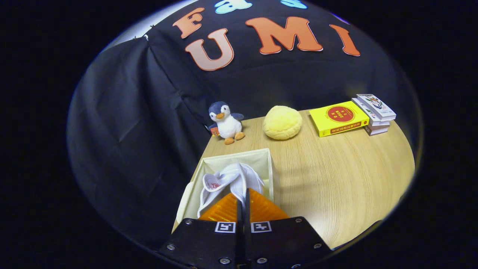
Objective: Open the storage box then place both shoes into the box .Put the left shoe in first, then the right shoe, with the right side of both shoes facing outward in a uniform manner.
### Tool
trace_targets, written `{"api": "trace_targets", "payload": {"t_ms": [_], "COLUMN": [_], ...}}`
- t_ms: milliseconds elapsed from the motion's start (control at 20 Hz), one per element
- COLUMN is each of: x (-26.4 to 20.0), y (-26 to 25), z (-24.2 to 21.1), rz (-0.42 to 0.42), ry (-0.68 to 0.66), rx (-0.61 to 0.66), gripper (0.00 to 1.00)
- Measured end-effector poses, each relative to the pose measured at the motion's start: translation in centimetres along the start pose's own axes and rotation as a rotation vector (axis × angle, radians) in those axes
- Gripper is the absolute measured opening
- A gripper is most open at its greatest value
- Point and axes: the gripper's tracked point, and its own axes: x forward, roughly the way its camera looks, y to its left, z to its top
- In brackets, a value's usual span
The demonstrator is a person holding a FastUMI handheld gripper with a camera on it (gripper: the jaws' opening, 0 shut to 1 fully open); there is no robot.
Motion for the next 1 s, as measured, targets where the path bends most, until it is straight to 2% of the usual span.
{"api": "trace_targets", "payload": {"t_ms": [300,450,600,750,850,1000], "x": [3.7,5.3,5.6,4.6,3.7,1.9], "y": [-1.5,-1.9,-1.1,-1.0,-1.2,-2.7], "z": [-2.0,-2.8,-4.3,-2.3,-1.6,1.3], "rz": [-0.149,-0.189,-0.144,-0.094,-0.063,-0.041], "ry": [0.052,0.065,0.122,0.064,0.066,0.001], "rx": [-0.005,-0.019,-0.005,0.013,0.021,0.028], "gripper": [0.01,0.02,0.05,0.18,0.23,0.30]}}
